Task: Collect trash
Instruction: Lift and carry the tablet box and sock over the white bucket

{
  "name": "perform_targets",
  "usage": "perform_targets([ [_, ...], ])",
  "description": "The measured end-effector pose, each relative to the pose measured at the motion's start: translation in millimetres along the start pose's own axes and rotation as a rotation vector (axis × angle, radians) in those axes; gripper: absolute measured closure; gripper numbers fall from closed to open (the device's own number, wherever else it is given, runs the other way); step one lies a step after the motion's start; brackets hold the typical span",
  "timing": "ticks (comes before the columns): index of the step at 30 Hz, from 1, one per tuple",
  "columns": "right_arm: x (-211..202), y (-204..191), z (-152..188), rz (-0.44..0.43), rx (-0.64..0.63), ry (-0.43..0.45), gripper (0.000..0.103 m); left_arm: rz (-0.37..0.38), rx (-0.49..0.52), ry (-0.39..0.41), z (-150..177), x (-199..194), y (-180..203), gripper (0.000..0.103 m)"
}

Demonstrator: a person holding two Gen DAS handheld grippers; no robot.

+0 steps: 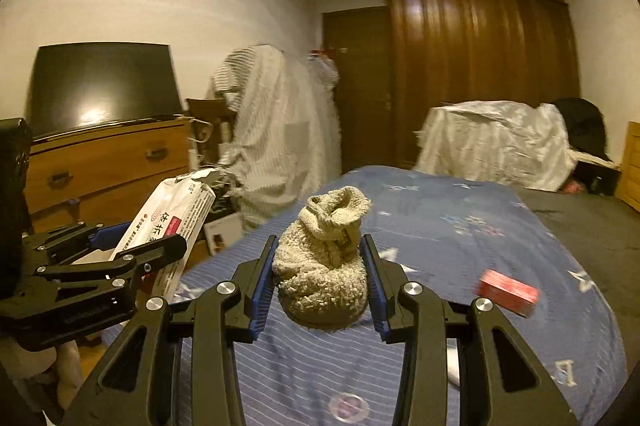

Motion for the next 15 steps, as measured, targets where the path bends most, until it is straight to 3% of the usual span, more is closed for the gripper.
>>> perform_targets([
  [15, 95, -165, -88, -0.263, -0.095, -0.002, 0.061, -0.226, -0.106, 0.033, -38, -31, -147, 0.051],
])
Point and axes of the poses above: each gripper's, at about its wrist camera, not at the fingertips, and x roughly the way its jaws point, y to its right, z to its underside, the point moved 5 cm from there along x, roughly the way its jaws point, and after that the axes turned 9 degrees about -x, right-handed, at the moved point
